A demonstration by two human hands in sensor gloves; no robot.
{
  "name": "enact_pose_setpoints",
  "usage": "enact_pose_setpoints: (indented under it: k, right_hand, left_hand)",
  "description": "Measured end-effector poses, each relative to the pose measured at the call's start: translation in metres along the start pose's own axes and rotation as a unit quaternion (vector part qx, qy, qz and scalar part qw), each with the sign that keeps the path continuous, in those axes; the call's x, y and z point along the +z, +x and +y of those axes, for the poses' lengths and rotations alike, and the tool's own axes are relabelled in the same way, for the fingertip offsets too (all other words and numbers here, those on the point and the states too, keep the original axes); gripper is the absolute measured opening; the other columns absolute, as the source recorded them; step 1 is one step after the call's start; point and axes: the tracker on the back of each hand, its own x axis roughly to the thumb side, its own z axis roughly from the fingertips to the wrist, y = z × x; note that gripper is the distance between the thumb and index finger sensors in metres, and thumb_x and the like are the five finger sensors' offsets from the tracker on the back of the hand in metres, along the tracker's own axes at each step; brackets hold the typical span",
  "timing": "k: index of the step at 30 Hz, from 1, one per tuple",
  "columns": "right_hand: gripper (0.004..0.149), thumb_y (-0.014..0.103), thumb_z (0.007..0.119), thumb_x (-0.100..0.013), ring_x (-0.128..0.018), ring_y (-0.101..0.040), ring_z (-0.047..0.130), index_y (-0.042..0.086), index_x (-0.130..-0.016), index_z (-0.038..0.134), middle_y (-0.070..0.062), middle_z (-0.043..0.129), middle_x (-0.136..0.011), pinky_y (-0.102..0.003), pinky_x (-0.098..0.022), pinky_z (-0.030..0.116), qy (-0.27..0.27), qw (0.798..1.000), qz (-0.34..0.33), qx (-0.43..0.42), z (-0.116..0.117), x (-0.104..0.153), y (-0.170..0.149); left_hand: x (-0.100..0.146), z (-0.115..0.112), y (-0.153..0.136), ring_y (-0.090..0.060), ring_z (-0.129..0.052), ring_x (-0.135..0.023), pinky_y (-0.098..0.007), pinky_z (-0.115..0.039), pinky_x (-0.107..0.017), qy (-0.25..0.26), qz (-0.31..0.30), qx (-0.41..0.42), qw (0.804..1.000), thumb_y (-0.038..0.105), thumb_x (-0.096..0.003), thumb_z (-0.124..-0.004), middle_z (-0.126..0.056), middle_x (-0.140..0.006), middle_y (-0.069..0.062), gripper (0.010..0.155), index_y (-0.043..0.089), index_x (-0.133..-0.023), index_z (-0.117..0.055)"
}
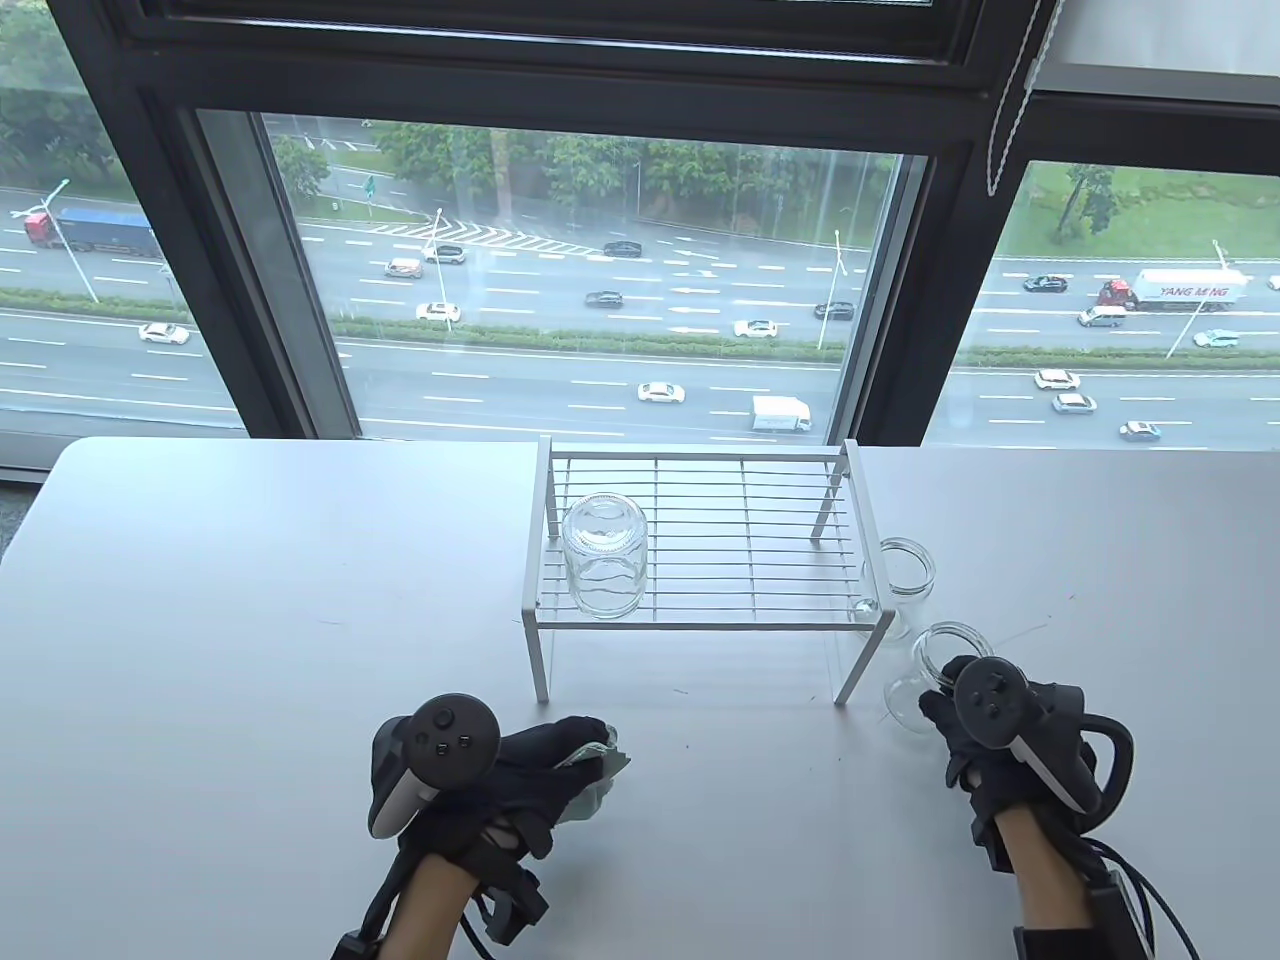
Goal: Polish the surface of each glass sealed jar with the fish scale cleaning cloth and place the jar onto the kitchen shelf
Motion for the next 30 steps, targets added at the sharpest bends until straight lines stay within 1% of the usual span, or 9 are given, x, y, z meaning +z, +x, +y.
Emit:
enact_pose_setpoints:
  k: [4, 8, 13, 17, 21, 22, 25, 27, 30]
  right_hand:
    - [0.046, 0.054, 0.088, -0.036, -0.07, -0.038, 0.098, 0.034, -0.077, 0.089, -0.02, 0.095, -0.086, -0.06, -0.062, 0.068, 0.044, 0.995, -0.07, -0.06, -0.016, 0.019, 0.017]
    - [0.046, 0.055, 0.087, -0.036, -0.07, -0.037, 0.098, 0.034, -0.077, 0.088, -0.019, 0.095, -0.086, -0.059, -0.062, 0.069, 0.071, 0.976, -0.168, -0.122, -0.024, 0.031, 0.046]
    - [0.048, 0.056, 0.084, -0.037, -0.069, -0.036, 0.099, 0.034, -0.08, 0.085, -0.019, 0.095, -0.085, -0.058, -0.061, 0.071, 0.069, 0.93, -0.275, -0.235, -0.021, 0.048, 0.084]
    - [0.049, 0.056, 0.082, -0.037, -0.068, -0.035, 0.099, 0.033, -0.08, 0.084, -0.019, 0.095, -0.085, -0.058, -0.06, 0.071, 0.068, 0.889, -0.314, -0.328, -0.014, 0.057, 0.104]
    - [0.049, 0.057, 0.081, -0.038, -0.066, -0.035, 0.099, 0.033, -0.081, 0.083, -0.019, 0.095, -0.084, -0.057, -0.059, 0.072, 0.084, 0.84, -0.326, -0.426, -0.001, 0.061, 0.119]
    - [0.05, 0.057, 0.081, -0.038, -0.066, -0.035, 0.099, 0.032, -0.082, 0.082, -0.019, 0.095, -0.083, -0.057, -0.059, 0.073, 0.087, 0.834, -0.322, -0.439, 0.002, 0.062, 0.121]
    - [0.053, 0.058, 0.079, -0.038, -0.063, -0.033, 0.1, 0.031, -0.084, 0.08, -0.018, 0.097, -0.08, -0.056, -0.058, 0.074, 0.096, 0.808, -0.303, -0.496, 0.018, 0.061, 0.125]
    - [0.053, 0.058, 0.079, -0.038, -0.059, -0.033, 0.102, 0.03, -0.083, 0.081, -0.019, 0.099, -0.076, -0.056, -0.056, 0.075, 0.084, 0.802, -0.285, -0.518, 0.023, 0.061, 0.123]
    - [0.054, 0.061, 0.075, -0.038, -0.055, -0.029, 0.104, 0.031, -0.082, 0.081, -0.015, 0.102, -0.071, -0.053, -0.053, 0.078, 0.06, 0.827, -0.279, -0.484, 0.024, 0.058, 0.12]
  left_hand:
    - [0.0, -0.002, 0.0, -0.047, -0.102, -0.06, -0.048, -0.093, -0.036, 0.024, -0.02, 0.068, 0.997, 0.044, -0.0506, -0.079, -0.093, -0.087, -0.026, 0.052, 0.021, -0.097, -0.079]
    - [0.001, -0.006, -0.002, -0.047, -0.102, -0.06, -0.048, -0.093, -0.036, 0.046, -0.035, 0.147, 0.987, 0.045, -0.051, -0.079, -0.093, -0.087, -0.025, 0.052, 0.021, -0.097, -0.079]
    - [0.0, -0.014, -0.002, -0.046, -0.1, -0.064, -0.047, -0.093, -0.039, 0.089, -0.056, 0.243, 0.964, 0.046, -0.0519, -0.077, -0.09, -0.09, -0.025, 0.052, 0.023, -0.098, -0.077]
    - [0.001, -0.021, 0.004, -0.046, -0.099, -0.067, -0.048, -0.092, -0.041, 0.097, -0.073, 0.3, 0.946, 0.048, -0.0527, -0.075, -0.088, -0.093, -0.024, 0.053, 0.024, -0.1, -0.075]
    - [-0.002, -0.036, 0.012, -0.048, -0.092, -0.078, -0.051, -0.088, -0.05, 0.035, -0.093, 0.342, 0.935, 0.054, -0.0544, -0.07, -0.08, -0.103, -0.023, 0.057, 0.03, -0.106, -0.067]
    - [-0.002, -0.04, 0.014, -0.049, -0.09, -0.081, -0.052, -0.087, -0.052, 0.017, -0.097, 0.356, 0.929, 0.056, -0.0549, -0.069, -0.077, -0.105, -0.023, 0.059, 0.03, -0.108, -0.064]
    - [-0.003, -0.057, 0.02, -0.053, -0.082, -0.088, -0.055, -0.082, -0.057, -0.068, -0.112, 0.44, 0.888, 0.064, -0.0554, -0.067, -0.062, -0.114, -0.026, 0.069, 0.032, -0.114, -0.051]
    - [-0.002, -0.061, 0.022, -0.058, -0.076, -0.089, -0.058, -0.08, -0.058, -0.059, -0.111, 0.456, 0.881, 0.071, -0.054, -0.066, -0.054, -0.117, -0.028, 0.075, 0.034, -0.116, -0.049]
    - [-0.002, -0.064, 0.025, -0.058, -0.071, -0.094, -0.059, -0.079, -0.059, -0.057, -0.124, 0.418, 0.898, 0.074, -0.0541, -0.064, -0.046, -0.12, -0.028, 0.075, 0.038, -0.117, -0.045]
